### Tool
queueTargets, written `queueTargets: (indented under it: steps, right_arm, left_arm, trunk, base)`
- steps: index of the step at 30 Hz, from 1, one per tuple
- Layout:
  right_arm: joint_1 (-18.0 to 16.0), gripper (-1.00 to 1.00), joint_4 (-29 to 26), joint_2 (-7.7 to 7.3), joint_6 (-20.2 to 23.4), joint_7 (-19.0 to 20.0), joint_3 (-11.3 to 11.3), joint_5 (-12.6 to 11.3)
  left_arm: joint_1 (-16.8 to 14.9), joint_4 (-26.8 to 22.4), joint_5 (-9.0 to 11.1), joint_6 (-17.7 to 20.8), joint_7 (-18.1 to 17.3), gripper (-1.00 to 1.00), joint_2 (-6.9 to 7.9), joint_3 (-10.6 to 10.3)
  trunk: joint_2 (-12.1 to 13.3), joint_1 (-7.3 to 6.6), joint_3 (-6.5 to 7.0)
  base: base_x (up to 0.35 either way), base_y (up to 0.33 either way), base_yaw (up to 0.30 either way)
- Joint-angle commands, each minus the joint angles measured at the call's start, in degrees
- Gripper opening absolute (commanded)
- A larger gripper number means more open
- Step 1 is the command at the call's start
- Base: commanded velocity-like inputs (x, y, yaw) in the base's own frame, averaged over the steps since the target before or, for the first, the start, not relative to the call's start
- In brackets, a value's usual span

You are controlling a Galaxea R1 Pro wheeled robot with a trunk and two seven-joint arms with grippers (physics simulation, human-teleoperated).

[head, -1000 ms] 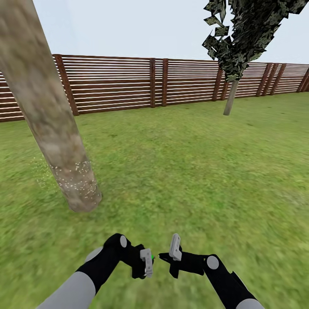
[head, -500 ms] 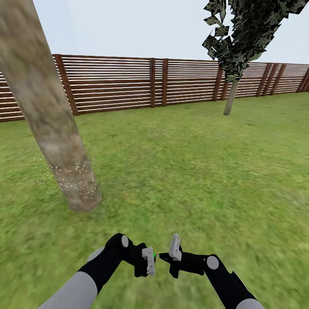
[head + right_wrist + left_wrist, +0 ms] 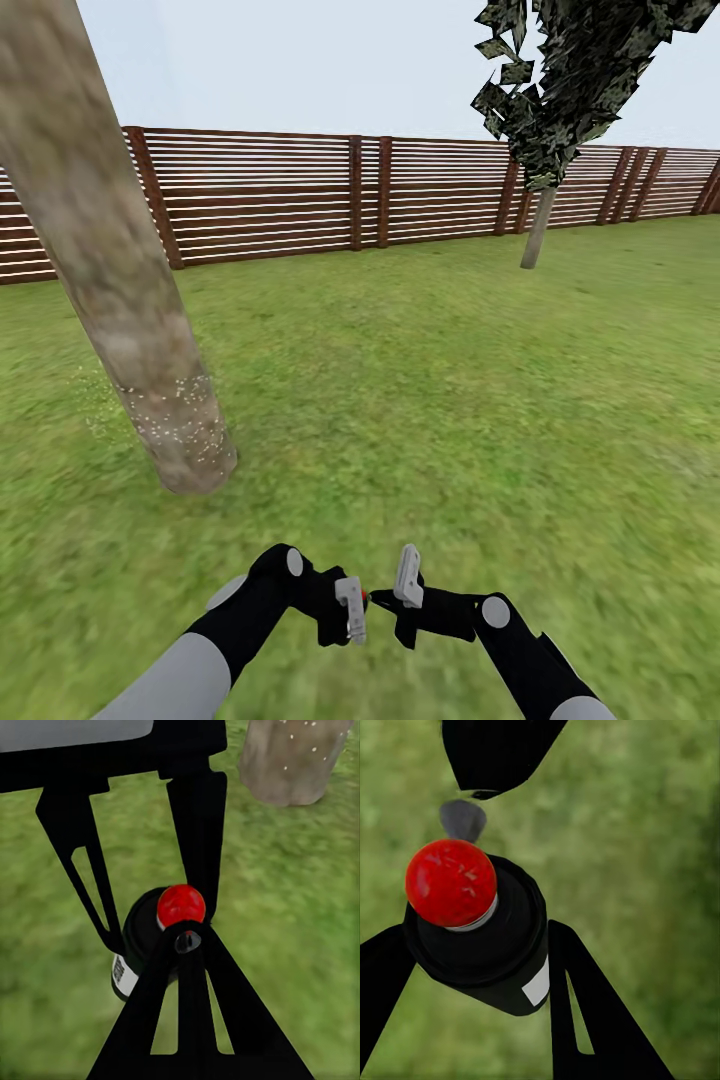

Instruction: In the garden, pick up the pesticide atomizer on the floor and spray pesticide onto both trees until each tree trunk is fully covered.

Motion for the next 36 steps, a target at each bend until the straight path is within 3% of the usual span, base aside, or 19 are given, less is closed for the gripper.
queueTargets:
  steps: [1,6,12,13,17,19,20,21,22,23,24,25,28,29,30,31,32,33,36]
  right_arm:
    - [0.0,-1.00,0.0,0.00,0.0,0.0,0.0,0.0]
    - [0.0,-1.00,0.0,0.00,0.0,0.0,0.0,0.0]
    - [0.0,-1.00,0.0,-0.09,0.0,0.0,0.0,0.0]
    - [0.0,1.00,0.0,-0.15,0.0,0.0,0.0,0.0]
    - [0.0,1.00,0.5,-0.26,0.0,-0.7,-0.5,0.2]
    - [0.1,1.00,0.6,-0.75,-0.1,-4.7,-0.8,0.2]
    - [0.2,1.00,1.6,-1.60,-0.1,-8.0,-0.9,0.1]
    - [0.4,1.00,5.4,-2.91,-0.2,-13.6,-1.1,-0.1]
    - [0.5,1.00,9.2,-3.42,-0.2,-18.0,-1.6,-0.2]
    - [0.5,1.00,16.2,-3.74,-0.3,-24.8,-3.4,-0.3]
    - [0.5,1.00,20.8,-3.81,-0.4,-29.4,-5.1,-0.3]
    - [0.5,1.00,26.3,-3.84,-1.0,-37.2,-7.9,-0.3]
    - [0.6,1.00,32.9,-3.89,-4.9,-52.0,-10.2,-0.5]
    - [1.6,1.00,33.7,-3.74,-8.6,-56.9,-10.3,-1.3]
    - [2.5,1.00,34.0,-3.56,-10.8,-59.5,-10.4,-2.3]
    - [3.4,1.00,34.2,-3.30,-12.6,-61.6,-10.4,-4.7]
    - [3.9,1.00,34.3,-3.30,-13.2,-62.2,-10.5,-8.1]
    - [4.0,1.00,34.5,-3.16,-13.3,-62.4,-10.4,-10.7]
    - [4.1,1.00,37.6,-3.01,-13.3,-62.3,-10.3,-11.2]
  left_arm:
    - [0.0,0.0,0.0,0.0,0.0,-1.00,-0.03,0.0]
    - [-0.1,2.6,-0.5,-0.2,0.1,-1.00,1.05,0.3]
    - [0.0,2.9,-0.7,0.0,0.0,-1.00,6.48,0.4]
    - [0.1,2.9,-0.6,-0.2,0.0,-1.00,8.36,0.4]
    - [0.7,2.9,-0.3,-0.3,0.4,-1.00,16.12,0.9]
    - [0.9,3.0,-0.1,-0.2,2.8,-1.00,17.21,4.6]
    - [0.9,3.3,0.0,-0.3,5.3,-1.00,17.22,8.5]
    - [1.0,4.5,0.2,-0.4,9.0,-1.00,16.96,14.7]
    - [1.0,5.6,1.0,-0.5,11.4,-1.00,16.81,18.9]
    - [1.0,8.1,3.6,-1.2,14.3,-1.00,16.73,23.8]
    - [1.1,10.3,5.9,-2.1,16.3,-1.00,16.76,26.3]
    - [1.5,14.0,9.6,-4.4,20.6,-1.00,16.88,28.5]
    - [5.3,20.3,17.3,-9.4,36.7,-1.00,16.78,30.1]
    - [7.8,22.4,22.5,-14.2,45.8,-1.00,16.71,30.3]
    - [9.4,24.4,27.0,-18.7,51.0,-1.00,16.71,30.3]
    - [10.8,27.3,33.3,-24.2,55.7,-1.00,16.72,30.3]
    - [11.3,29.3,37.1,-26.3,57.4,-1.00,16.81,30.3]
    - [11.9,33.2,39.1,-27.4,58.2,-1.00,16.89,30.3]
    - [12.2,34.6,39.4,-27.8,58.3,-1.00,16.70,30.3]
  trunk:
    - [0.0,0.00,0.00]
    - [0.0,0.00,0.00]
    - [0.0,0.00,0.00]
    - [0.0,0.00,0.00]
    - [0.0,0.00,0.00]
    - [0.0,0.00,0.00]
    - [0.0,0.00,0.00]
    - [0.0,0.00,0.00]
    - [0.0,0.00,0.00]
    - [0.0,0.00,0.00]
    - [0.0,0.00,0.00]
    - [0.0,0.00,0.00]
    - [0.0,0.00,0.00]
    - [0.0,0.00,0.00]
    - [0.0,0.00,0.00]
    - [0.0,0.00,0.00]
    - [0.0,0.00,0.00]
    - [0.0,0.00,0.00]
    - [0.0,0.00,0.00]
  base:
    - [0.000,0.000,0.000]
    - [0.000,0.000,0.000]
    - [0.000,0.000,0.000]
    - [0.000,0.000,0.000]
    - [0.000,0.000,0.000]
    - [0.000,0.000,0.000]
    - [0.000,0.000,0.000]
    - [0.000,0.000,0.000]
    - [0.000,0.000,0.000]
    - [0.000,0.000,0.000]
    - [0.000,0.000,0.000]
    - [0.000,0.000,0.000]
    - [0.000,0.000,0.000]
    - [0.000,0.000,0.000]
    - [0.000,0.000,0.000]
    - [0.000,0.000,0.000]
    - [0.000,0.000,0.000]
    - [0.000,0.000,0.000]
    - [0.000,0.000,0.000]
